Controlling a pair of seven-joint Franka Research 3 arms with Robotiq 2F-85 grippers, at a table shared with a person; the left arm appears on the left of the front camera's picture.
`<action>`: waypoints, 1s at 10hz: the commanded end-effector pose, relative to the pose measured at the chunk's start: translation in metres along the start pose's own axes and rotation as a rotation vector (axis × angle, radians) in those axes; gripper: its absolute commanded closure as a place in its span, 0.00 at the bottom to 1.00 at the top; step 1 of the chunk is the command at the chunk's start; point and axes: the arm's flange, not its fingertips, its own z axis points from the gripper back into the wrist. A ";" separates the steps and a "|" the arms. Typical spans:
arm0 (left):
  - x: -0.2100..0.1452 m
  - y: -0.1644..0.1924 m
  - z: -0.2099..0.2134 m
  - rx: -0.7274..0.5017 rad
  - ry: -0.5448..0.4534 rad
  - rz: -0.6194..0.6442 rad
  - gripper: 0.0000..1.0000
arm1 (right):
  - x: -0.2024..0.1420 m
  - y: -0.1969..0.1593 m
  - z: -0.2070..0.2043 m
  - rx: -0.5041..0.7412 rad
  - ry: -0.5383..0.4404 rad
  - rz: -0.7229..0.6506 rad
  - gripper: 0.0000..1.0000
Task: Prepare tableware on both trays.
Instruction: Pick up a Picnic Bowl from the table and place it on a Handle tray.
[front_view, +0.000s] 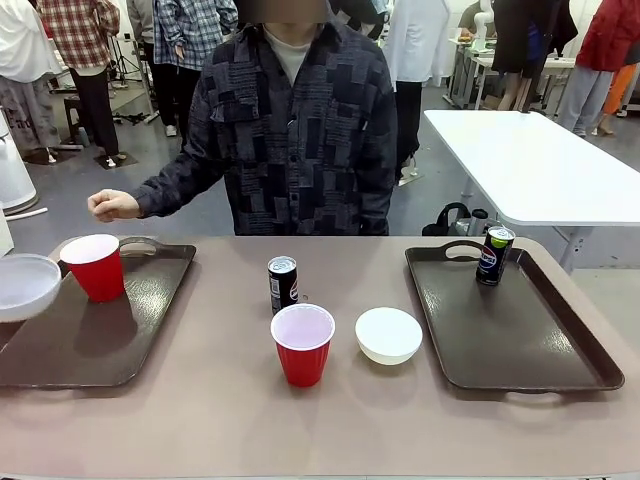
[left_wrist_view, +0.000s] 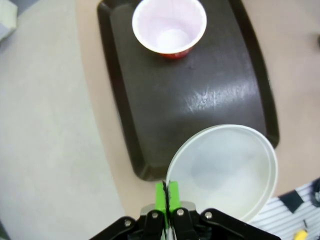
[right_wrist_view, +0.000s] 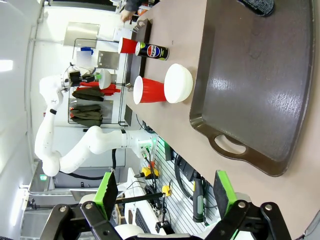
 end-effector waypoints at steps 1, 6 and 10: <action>0.001 0.001 -0.033 -0.010 -0.002 -0.014 0.98 | 0.000 0.000 0.001 0.006 -0.003 0.001 0.00; -0.004 -0.003 -0.103 -0.031 -0.030 0.028 0.98 | 0.000 0.000 0.001 0.006 -0.003 0.001 0.00; -0.013 -0.018 -0.144 -0.034 -0.038 -0.001 0.98 | 0.000 0.000 0.001 0.006 -0.003 0.001 0.00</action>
